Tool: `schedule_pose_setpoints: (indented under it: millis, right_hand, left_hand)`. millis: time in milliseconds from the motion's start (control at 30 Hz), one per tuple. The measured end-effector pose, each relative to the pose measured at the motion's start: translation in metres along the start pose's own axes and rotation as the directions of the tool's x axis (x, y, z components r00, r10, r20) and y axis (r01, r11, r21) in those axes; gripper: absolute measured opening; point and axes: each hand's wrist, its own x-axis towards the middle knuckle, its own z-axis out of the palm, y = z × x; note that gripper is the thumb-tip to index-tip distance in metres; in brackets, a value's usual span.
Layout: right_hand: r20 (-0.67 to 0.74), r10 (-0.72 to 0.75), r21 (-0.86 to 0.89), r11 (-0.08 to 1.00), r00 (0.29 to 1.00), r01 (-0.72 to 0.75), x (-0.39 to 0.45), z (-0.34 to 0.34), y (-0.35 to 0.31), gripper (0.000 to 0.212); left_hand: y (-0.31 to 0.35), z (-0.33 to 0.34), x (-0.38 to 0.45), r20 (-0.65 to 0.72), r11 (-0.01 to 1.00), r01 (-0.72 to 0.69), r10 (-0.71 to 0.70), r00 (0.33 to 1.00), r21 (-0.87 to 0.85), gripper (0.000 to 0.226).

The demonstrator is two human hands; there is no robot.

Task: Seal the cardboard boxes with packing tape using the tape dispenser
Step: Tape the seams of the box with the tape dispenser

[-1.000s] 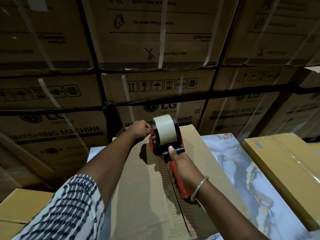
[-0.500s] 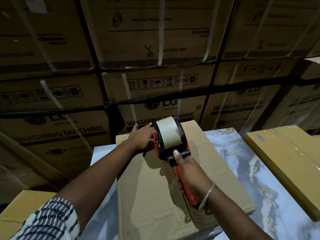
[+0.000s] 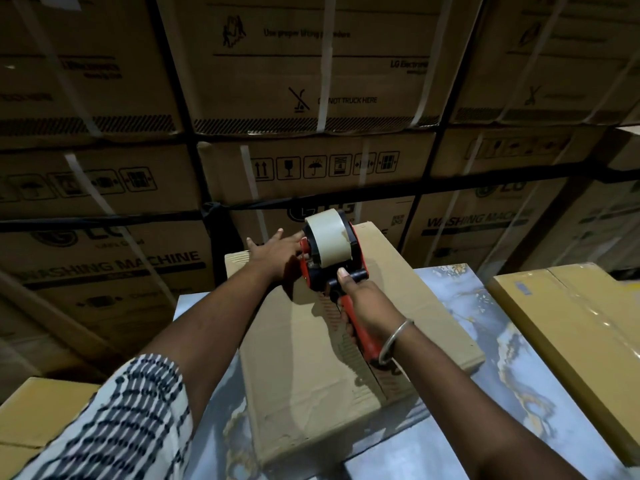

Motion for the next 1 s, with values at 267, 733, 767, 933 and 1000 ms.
schedule_pose_setpoints:
  millis: [267,733,767,933,1000]
  right_hand:
    - [0.053,0.002,-0.022,1.0,0.999,0.0,-0.031,-0.015,0.007,0.047]
    - [0.061,0.083,-0.043,0.996,0.995,-0.08,-0.079,-0.032,0.021,0.055]
    - [0.06,0.082,-0.026,0.996,0.995,-0.08,-0.079,-0.032,0.022,0.06]
    - [0.062,0.067,-0.067,0.996,0.996,-0.063,-0.072,-0.033,0.017,0.053]
    - [0.064,0.067,-0.101,0.993,0.996,-0.06,-0.066,-0.033,0.012,0.05]
  left_hand:
    - [-0.003,0.005,0.004,-0.016,0.999,0.005,-0.005,1.0,0.033,0.044]
    - [0.028,0.034,-0.04,-0.206,0.977,-0.211,0.201,0.958,-0.032,0.063]
    - [0.024,0.036,-0.037,-0.155,0.973,-0.229,0.227,0.962,0.004,0.064]
    - [0.009,0.038,-0.017,-0.037,0.978,-0.186,0.191,0.981,0.098,0.063]
    - [0.01,0.035,-0.015,-0.04,0.979,-0.176,0.181,0.983,0.102,0.064]
